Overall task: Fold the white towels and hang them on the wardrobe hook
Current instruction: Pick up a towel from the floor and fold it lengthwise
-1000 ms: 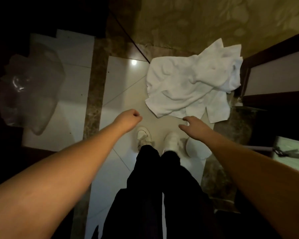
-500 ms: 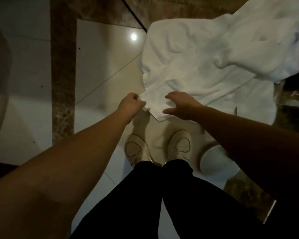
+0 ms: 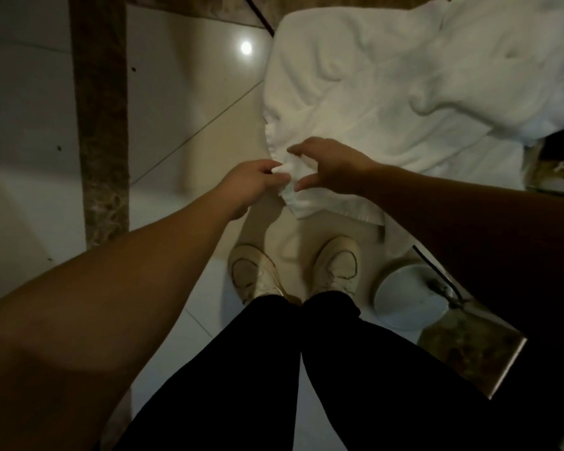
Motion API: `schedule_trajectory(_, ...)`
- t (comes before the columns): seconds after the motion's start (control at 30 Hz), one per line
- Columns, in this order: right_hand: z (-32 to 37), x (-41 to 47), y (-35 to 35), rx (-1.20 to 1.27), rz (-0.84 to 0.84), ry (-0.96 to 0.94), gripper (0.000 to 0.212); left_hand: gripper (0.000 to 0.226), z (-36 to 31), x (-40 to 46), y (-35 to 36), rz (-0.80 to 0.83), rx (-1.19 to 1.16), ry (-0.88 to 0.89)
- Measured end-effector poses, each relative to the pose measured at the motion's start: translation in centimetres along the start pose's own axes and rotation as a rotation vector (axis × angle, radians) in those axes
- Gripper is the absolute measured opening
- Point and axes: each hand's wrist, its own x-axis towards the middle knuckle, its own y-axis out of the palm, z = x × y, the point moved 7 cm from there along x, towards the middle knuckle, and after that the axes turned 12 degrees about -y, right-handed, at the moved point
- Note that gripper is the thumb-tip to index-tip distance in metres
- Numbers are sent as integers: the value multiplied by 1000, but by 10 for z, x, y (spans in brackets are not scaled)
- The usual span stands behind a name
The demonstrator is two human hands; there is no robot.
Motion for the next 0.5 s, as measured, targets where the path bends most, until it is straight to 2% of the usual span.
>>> schedule_trajectory(0.1, 23, -29, -24, 18, 14, -9, 49, 17, -20, -45, -5, 59, -108, 48)
schedule_trajectory(0.23, 68, -75, -66, 153, -52, 2, 40, 13, -50, -108, -16, 92, -311, 91)
schedule_trajectory(0.33, 112, -109, -103, 238, -109, -9, 38, 11, -73, -162, -22, 104, -310, 133)
schedule_trajectory(0.43, 157, -141, -146, 235, -147, -11, 23, 10, -97, -217, -26, 133, -329, 180)
schedule_trajectory(0.5, 187, -164, -178, 226, -175, -7, 21, 9, -116, -255, -29, 165, -387, 214)
